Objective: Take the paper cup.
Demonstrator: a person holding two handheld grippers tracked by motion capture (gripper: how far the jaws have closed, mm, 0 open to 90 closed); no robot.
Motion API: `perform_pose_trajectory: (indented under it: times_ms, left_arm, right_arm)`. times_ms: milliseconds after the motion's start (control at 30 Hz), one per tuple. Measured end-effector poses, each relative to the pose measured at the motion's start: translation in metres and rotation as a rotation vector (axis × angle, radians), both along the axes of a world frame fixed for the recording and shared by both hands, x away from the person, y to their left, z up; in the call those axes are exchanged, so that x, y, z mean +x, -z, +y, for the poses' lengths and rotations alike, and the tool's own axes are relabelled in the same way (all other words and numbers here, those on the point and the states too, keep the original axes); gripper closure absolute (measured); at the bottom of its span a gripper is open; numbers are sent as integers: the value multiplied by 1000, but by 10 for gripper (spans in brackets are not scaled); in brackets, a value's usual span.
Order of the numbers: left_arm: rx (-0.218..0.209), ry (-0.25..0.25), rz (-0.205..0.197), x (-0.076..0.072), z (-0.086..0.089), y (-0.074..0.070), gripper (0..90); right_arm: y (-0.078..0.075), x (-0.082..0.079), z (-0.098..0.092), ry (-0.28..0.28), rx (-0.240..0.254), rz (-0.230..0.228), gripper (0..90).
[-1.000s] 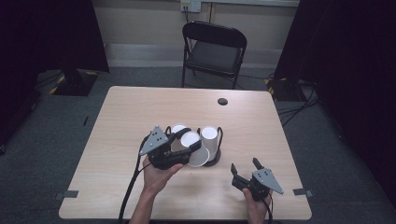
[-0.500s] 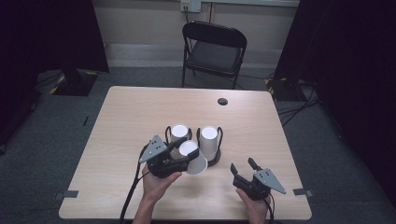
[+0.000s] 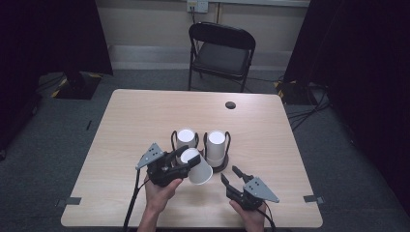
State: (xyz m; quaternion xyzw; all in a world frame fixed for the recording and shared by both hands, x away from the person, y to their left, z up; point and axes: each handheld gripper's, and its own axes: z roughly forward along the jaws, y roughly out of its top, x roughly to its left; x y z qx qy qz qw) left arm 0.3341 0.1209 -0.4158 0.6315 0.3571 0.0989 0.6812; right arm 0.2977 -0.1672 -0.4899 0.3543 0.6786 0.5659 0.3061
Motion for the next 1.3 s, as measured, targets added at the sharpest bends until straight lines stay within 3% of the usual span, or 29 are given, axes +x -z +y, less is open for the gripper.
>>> perform_pose_trajectory:
  times_ms: [200, 433, 833, 1033, 1167, 1300]
  left_arm:
    - [-12, 6, 13, -4, 0, 1, 361]
    - [-22, 56, 63, -2, -6, 4, 361]
    - [-45, 88, 120, 0, -5, 7, 361]
    - [-76, 102, 149, 1, -9, 9, 361]
    - [-92, 117, 169, 1, -13, 9, 361]
    - [-89, 143, 164, -1, -19, 9, 360]
  right_arm:
    - [-1, -6, 13, -85, -24, -38, 566]
    - [2, -9, 24, -152, -43, -78, 605]
    - [5, -11, 30, -165, -42, -179, 620]
    - [4, -10, 31, -164, -43, -221, 664]
    - [3, -9, 32, -169, -32, -232, 681]
    - [3, -5, 33, -176, -22, -230, 688]
